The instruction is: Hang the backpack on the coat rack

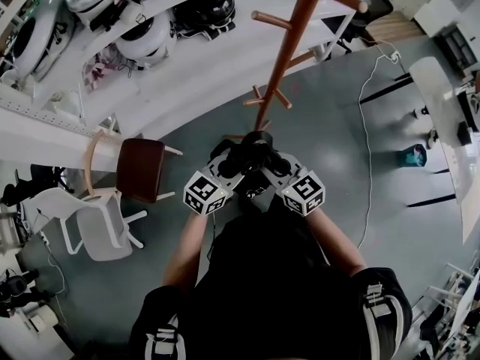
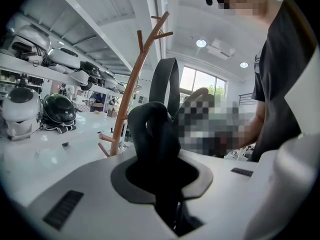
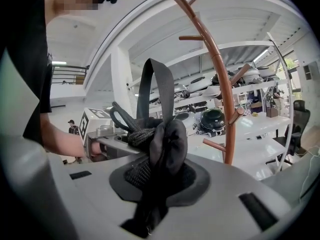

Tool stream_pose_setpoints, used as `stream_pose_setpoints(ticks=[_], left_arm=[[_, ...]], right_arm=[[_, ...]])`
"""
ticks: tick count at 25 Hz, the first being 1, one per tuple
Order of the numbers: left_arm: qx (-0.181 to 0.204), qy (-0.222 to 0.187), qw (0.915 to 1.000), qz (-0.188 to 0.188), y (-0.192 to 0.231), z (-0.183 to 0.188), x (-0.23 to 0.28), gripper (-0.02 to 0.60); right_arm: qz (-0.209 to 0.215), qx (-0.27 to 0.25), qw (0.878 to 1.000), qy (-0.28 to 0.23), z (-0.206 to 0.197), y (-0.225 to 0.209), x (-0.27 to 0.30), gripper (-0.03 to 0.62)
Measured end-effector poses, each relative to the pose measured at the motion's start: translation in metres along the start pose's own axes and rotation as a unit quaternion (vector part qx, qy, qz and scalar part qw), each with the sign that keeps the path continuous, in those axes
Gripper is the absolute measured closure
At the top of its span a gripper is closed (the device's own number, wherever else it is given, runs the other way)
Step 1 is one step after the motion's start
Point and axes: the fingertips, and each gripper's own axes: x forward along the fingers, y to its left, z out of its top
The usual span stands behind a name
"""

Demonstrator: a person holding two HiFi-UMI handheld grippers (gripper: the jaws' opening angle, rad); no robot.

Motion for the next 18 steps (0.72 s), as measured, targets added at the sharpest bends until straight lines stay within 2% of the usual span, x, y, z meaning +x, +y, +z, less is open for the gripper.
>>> stream_pose_setpoints(ticks=[7,18], left_arm=[[-0.035,0.006,0.9990,-0.026,0.034,-0.014,0.010,0.497],[-0.091,0.014,0.9952,-0.033,0.082,-0.035,0.038,0.497]], right_arm=[[-0.010,0.012,1.000,0.010,-0.010,-0.020,0.028,0.510],[0.002,0.047,0.998,0.038,-0.030,-0.062,0.064,0.510]])
